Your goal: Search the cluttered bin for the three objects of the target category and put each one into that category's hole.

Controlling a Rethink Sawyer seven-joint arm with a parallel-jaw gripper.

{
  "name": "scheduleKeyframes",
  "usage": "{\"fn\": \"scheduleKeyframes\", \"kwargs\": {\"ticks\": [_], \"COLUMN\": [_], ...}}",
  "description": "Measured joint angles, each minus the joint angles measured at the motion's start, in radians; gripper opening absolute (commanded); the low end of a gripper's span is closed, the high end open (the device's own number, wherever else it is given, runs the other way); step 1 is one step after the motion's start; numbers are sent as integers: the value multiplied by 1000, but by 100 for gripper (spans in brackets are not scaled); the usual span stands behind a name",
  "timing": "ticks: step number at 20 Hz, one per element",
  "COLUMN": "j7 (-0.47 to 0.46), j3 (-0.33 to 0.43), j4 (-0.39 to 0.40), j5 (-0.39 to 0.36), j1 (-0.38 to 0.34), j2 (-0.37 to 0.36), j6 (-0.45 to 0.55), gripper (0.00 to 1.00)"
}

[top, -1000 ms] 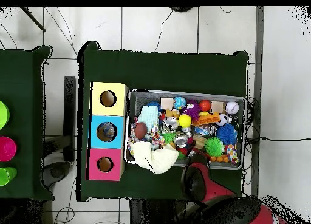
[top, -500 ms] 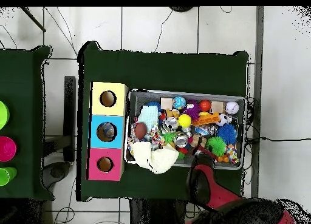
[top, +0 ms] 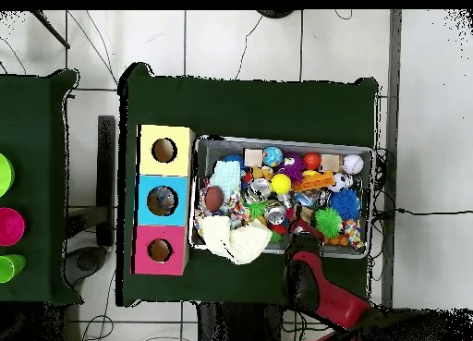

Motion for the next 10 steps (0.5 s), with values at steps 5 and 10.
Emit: {"fn": "scheduleKeyframes", "kwargs": {"ticks": [5,10], "j7": [58,71], "j3": [70,106], "j4": [0,0], "j5": [-74,-90], "j1": [-58,-68], "j2": [18,20], "j6": [0,13], "gripper": [100,100]}}
